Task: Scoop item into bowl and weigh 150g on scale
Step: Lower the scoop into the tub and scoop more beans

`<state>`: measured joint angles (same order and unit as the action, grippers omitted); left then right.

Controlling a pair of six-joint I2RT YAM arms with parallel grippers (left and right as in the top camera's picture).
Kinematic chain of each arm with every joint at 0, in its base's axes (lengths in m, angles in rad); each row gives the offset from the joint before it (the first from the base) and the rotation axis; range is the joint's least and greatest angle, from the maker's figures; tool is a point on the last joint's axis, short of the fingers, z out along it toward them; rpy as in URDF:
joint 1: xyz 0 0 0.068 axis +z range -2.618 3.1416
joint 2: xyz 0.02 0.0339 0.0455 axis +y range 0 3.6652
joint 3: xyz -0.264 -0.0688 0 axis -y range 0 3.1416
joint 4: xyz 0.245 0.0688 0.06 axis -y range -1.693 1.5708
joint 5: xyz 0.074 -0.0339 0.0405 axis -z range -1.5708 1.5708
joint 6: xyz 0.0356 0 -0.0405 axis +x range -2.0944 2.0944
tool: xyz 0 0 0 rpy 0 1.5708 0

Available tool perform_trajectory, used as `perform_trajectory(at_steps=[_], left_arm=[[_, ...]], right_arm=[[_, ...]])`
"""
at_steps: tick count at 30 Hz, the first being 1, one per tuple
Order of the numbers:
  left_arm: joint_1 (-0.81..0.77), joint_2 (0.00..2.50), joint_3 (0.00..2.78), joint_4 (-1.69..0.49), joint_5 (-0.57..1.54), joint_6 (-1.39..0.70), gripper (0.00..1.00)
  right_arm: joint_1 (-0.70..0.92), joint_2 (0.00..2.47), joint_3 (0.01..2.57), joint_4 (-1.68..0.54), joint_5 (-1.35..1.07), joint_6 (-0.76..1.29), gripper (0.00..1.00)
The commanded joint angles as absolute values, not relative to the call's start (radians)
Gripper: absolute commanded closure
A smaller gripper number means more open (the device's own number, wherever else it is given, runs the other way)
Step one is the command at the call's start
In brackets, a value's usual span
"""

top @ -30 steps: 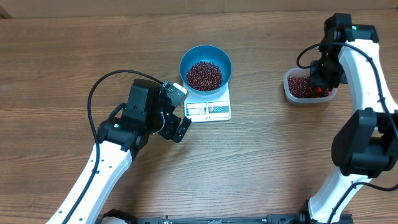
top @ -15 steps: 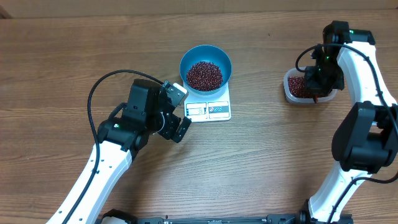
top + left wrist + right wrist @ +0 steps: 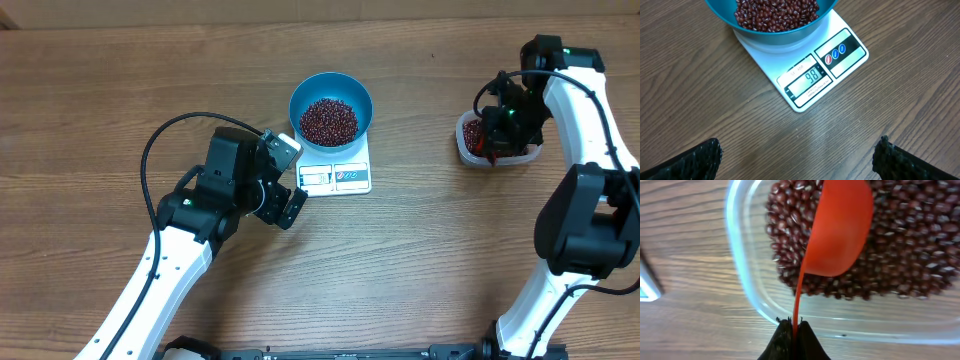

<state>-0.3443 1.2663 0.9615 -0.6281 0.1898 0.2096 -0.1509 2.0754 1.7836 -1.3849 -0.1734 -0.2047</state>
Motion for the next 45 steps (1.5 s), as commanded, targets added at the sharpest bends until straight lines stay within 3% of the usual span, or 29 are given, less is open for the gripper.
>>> perform_trajectory(at_steps=[1,10,21,45], left_arm=[[-0.340,1.272,0.958,-0.627,0.183,0.198,0.01],[-0.341,1.272,0.958,-0.627,0.183,0.198,0.01],[-0.341,1.272,0.958,-0.627,0.183,0.198,0.00],[-0.341,1.272,0.958,-0.627,0.183,0.198,0.00]], right_arm=[[-0.182,2.088,1.778,-1.388,-0.300,-0.245,0.96],[-0.303,2.088,1.769,-1.397,-0.511,-0.298,0.96],[-0.318,2.088,1.605,-1.295,-0.599,-0.303,0.96],[-0.459,2.088,1.594,-1.324,-0.823,-0.389,0.96]])
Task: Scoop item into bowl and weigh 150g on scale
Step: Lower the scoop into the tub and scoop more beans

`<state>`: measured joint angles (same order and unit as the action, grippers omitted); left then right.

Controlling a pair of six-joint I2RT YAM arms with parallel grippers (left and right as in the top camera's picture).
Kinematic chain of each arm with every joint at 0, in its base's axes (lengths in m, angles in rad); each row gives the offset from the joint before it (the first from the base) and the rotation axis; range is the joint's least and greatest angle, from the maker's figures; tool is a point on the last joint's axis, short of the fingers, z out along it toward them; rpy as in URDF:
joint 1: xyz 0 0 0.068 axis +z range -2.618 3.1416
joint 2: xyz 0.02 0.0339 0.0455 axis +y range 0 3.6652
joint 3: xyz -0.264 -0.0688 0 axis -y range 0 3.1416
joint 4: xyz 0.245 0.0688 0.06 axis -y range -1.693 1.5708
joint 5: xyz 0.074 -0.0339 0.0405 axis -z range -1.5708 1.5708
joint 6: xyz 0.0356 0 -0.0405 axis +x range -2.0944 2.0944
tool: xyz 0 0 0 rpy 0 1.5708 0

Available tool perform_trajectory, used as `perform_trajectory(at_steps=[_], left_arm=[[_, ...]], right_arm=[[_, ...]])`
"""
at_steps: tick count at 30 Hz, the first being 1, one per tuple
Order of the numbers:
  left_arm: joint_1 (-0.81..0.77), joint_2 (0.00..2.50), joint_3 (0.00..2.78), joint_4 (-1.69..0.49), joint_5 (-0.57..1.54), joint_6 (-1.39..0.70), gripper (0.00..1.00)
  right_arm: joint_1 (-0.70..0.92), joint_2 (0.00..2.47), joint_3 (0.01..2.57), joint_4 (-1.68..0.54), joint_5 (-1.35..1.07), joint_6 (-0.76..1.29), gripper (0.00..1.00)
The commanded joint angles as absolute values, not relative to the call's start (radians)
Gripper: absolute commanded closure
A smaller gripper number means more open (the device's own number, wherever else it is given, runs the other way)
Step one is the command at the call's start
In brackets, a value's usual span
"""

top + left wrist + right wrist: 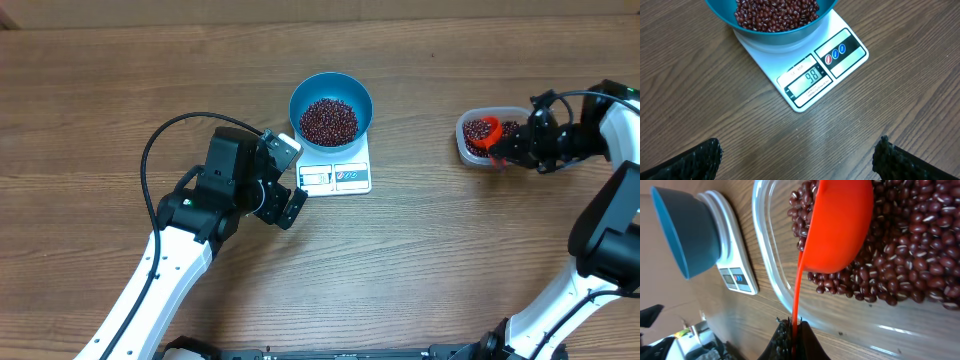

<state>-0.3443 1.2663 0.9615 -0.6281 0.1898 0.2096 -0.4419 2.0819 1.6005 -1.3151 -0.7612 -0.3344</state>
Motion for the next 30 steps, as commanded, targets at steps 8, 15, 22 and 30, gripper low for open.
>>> perform_trajectory(at_steps=[8,15,22,30], left_arm=[[-0.340,1.272,0.958,-0.627,0.183,0.198,0.00],[-0.341,1.272,0.958,-0.627,0.183,0.198,0.01],[-0.341,1.272,0.958,-0.627,0.183,0.198,0.00],[-0.341,1.272,0.958,-0.627,0.183,0.198,0.00]], right_arm=[[-0.496,2.088,1.594,-1.378,-0.921,-0.472,0.96],[-0.545,2.088,1.594,-1.443,-0.992,-0.559,0.96],[-0.570,2.088,1.594,-1.511,-1.071,-0.661,0.96],[-0.563,2.088,1.594,-1.645,-1.190,-0.832,0.96]])
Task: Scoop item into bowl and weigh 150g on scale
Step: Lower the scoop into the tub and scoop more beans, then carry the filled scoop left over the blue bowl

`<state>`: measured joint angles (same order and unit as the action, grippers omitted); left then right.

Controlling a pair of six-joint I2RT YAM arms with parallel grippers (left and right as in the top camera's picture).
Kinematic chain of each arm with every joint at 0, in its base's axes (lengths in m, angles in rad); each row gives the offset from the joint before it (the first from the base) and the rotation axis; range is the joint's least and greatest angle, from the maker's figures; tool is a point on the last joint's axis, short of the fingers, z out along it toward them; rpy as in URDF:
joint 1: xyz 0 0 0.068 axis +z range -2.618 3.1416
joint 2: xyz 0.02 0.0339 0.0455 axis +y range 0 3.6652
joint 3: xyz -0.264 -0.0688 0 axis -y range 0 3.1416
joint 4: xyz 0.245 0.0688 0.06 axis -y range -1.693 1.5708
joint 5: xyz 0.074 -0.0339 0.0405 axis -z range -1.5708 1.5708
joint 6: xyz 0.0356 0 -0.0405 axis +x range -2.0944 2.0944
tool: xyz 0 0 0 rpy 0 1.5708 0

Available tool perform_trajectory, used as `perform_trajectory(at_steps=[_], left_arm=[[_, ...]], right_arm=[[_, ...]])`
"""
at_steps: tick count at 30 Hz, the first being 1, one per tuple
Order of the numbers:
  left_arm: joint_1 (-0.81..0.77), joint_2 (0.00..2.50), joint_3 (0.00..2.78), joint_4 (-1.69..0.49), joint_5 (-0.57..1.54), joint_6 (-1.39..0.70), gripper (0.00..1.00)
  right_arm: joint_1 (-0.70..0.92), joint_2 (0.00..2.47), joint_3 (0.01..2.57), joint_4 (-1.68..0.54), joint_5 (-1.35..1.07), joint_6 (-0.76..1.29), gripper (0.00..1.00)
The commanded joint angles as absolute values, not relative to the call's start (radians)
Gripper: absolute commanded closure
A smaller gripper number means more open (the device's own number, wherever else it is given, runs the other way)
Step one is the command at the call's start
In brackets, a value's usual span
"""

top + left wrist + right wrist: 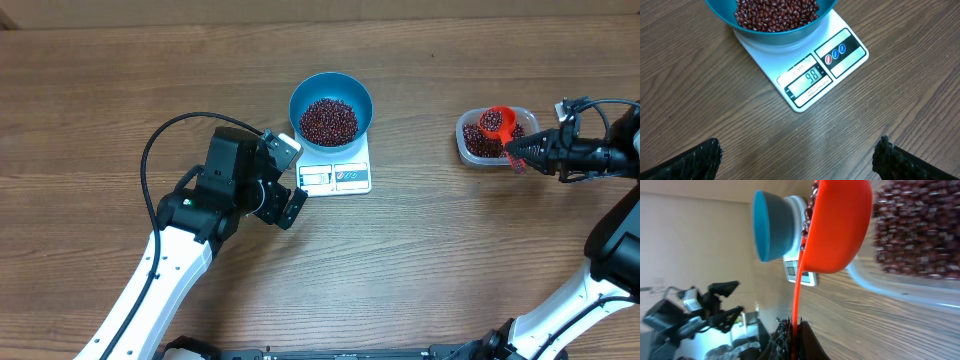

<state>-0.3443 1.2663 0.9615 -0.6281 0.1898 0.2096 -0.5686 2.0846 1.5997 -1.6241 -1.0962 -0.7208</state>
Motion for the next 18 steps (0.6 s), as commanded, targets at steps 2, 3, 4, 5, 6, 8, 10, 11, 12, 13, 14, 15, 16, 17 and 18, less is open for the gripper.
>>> perform_trajectory(at_steps=[2,3,4,5,6,8,10,11,12,13,14,15,16,17,18], left_arm=[[-0.341,1.272,0.958,-0.627,0.183,0.198,0.00],[-0.341,1.272,0.958,-0.627,0.183,0.198,0.00],[-0.341,1.272,0.958,-0.627,0.183,0.198,0.00],[-0.341,1.272,0.958,-0.627,0.183,0.198,0.00],[-0.341,1.272,0.958,-0.627,0.183,0.198,0.00],[-0.341,1.272,0.958,-0.627,0.183,0.198,0.00],[-0.341,1.272,0.958,-0.627,0.183,0.198,0.00],[-0.341,1.272,0.958,-0.627,0.183,0.198,0.00],[-0.341,1.272,0.958,-0.627,0.183,0.198,0.00],[-0.341,1.272,0.958,-0.627,0.183,0.198,0.01],[-0.341,1.272,0.958,-0.627,0.183,0.198,0.00],[-0.341,1.272,0.958,-0.627,0.183,0.198,0.01],[-0.341,1.272,0.958,-0.627,0.183,0.198,0.00],[-0.340,1.272,0.958,-0.627,0.183,0.198,0.00],[-0.341,1.272,0.958,-0.627,0.183,0.198,0.00]], right_arm=[[-0.555,2.087,1.594,-1.683,-1.217,-0.876,0.96],[-0.548,2.087,1.594,-1.696,-1.233,-0.893,0.96],[-0.541,2.087,1.594,-1.696,-1.234,-0.888,0.96],[-0.530,2.087,1.594,-1.696,-1.238,-0.888,0.96],[-0.517,2.087,1.594,-1.696,-1.245,-0.887,0.96],[-0.486,2.087,1.594,-1.695,-1.260,-0.888,0.96],[-0.450,2.087,1.594,-1.695,-1.280,-0.888,0.96],[-0.429,2.087,1.594,-1.695,-1.293,-0.888,0.96],[-0.410,2.087,1.597,-1.695,-1.303,-0.889,0.96],[-0.391,2.087,1.599,-1.694,-1.308,-0.889,0.96],[-0.373,2.087,1.602,-1.692,-1.312,-0.888,0.96],[-0.356,2.087,1.606,-1.690,-1.315,-0.888,0.96],[-0.336,2.087,1.610,-1.686,-1.316,-0.888,0.96],[-0.320,2.087,1.613,-1.682,-1.316,-0.888,0.96],[-0.303,2.087,1.616,-1.681,-1.320,-0.888,0.96]])
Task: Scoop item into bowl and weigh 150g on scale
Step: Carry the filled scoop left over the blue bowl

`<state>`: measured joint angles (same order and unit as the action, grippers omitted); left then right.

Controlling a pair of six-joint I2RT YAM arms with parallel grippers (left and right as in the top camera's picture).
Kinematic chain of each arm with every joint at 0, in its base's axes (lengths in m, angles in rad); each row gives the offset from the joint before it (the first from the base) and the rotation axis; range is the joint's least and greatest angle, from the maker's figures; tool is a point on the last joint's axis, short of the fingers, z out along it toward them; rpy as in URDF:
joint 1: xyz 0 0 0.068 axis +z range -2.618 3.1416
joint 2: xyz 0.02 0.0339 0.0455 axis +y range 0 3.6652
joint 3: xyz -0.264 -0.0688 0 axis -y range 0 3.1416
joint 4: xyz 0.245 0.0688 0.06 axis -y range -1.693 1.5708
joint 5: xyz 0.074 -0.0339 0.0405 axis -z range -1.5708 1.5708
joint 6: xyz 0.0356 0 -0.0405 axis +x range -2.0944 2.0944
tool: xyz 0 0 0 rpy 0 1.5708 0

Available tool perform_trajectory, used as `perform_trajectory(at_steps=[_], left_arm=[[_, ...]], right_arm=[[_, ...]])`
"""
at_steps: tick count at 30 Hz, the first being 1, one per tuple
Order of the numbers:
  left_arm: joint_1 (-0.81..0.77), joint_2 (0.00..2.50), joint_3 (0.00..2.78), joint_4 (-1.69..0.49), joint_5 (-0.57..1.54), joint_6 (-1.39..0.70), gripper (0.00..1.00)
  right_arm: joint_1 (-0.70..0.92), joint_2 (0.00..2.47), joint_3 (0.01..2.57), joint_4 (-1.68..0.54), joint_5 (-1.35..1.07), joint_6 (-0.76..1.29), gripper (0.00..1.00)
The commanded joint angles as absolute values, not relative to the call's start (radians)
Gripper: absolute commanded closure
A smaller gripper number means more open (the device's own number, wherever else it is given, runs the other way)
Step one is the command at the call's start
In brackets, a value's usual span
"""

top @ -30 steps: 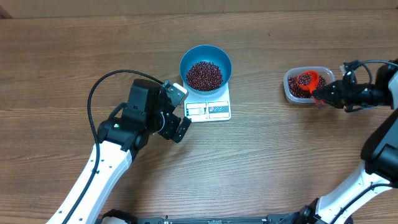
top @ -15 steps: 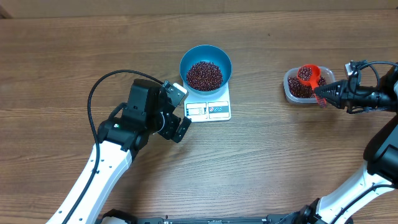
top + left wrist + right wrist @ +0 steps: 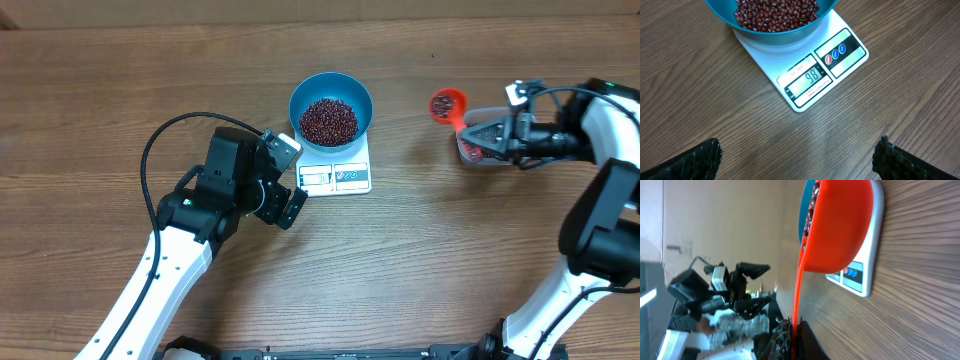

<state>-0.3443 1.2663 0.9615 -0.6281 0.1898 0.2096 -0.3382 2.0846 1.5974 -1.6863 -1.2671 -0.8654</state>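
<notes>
A blue bowl (image 3: 331, 110) of red beans stands on the white scale (image 3: 336, 176), whose display (image 3: 812, 76) reads 98. My right gripper (image 3: 472, 130) is shut on the thin handle of a red scoop (image 3: 447, 104). The scoop hangs above the table between the bowl and the clear bean tub (image 3: 468, 150). In the right wrist view the scoop (image 3: 840, 225) shows beans at its rim, with the scale (image 3: 865, 275) beyond it. My left gripper (image 3: 797, 162) is open over bare wood in front of the scale, holding nothing.
The tub is largely hidden under my right gripper near the table's right edge. My left arm and its black cable (image 3: 165, 135) lie left of the scale. Bare wooden table (image 3: 420, 260) spreads in front of the scale.
The right gripper has carried the scoop from above the tub to the left, so it now hangs between tub and bowl. The left arm and the 98 reading are unchanged.
The scoop was first down among the beans in the tub, the right gripper shut on its handle. Then it lay tilted in the tub, then was raised above it with beans. Now it is left of the tub, nearer the bowl. The left gripper stayed open throughout.
</notes>
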Motion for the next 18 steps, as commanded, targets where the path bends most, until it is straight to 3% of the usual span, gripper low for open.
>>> perform_trajectory(at_steps=[1,9,18], left_arm=[[-0.341,1.272,0.958,-0.627,0.183,0.198,0.00],[-0.341,1.272,0.958,-0.627,0.183,0.198,0.01],[-0.341,1.272,0.958,-0.627,0.183,0.198,0.00]], right_arm=[[-0.288,2.087,1.618,-1.681,-1.324,-0.887,0.96],[-0.151,2.087,1.619,-1.592,-1.366,-0.807,0.96],[0.006,2.086,1.629,-1.245,-1.305,-0.402,0.96]])
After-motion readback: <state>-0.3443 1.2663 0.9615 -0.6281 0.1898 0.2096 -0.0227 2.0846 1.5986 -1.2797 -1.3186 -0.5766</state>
